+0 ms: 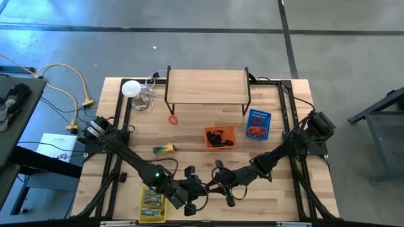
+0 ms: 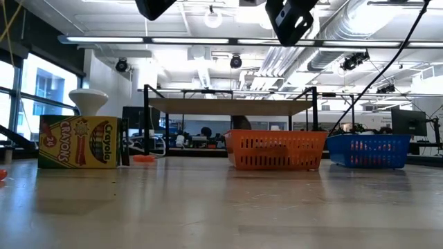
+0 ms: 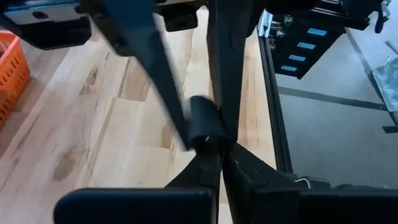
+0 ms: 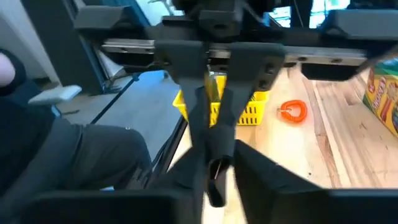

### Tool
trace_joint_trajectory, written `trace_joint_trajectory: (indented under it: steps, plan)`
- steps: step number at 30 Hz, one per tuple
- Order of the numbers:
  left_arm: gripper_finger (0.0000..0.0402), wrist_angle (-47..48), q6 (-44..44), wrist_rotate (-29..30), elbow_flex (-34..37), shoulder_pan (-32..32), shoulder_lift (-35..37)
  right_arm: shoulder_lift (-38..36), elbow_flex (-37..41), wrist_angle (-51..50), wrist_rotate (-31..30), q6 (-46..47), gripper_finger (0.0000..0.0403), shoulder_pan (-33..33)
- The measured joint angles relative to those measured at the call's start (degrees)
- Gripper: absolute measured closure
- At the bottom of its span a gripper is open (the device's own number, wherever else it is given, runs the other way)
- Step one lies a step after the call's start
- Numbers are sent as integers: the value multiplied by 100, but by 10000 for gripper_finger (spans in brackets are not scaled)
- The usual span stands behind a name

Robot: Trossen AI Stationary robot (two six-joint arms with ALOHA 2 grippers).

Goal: Pick & Place Office Desk Supplies
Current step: Put the rubberband into the orange bin

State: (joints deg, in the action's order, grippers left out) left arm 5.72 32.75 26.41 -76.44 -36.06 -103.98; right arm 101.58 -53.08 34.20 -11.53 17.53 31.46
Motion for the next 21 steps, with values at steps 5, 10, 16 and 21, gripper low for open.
trace_joint_trajectory:
  steps: [5,10,16,21]
  plan:
    - [375,7,-85,35,0,-2,0,0,0,-1,-6,-219,396,4]
    - [323,-13,-302,199,0,-93,-74,-4,-1,-128,-13,-237,399,2]
    - [247,-16,-301,260,0,-142,-160,-4,-2,-527,-424,-211,399,6]
    - [218,-39,-302,260,0,-142,-157,0,2,-1469,-1762,234,399,-20]
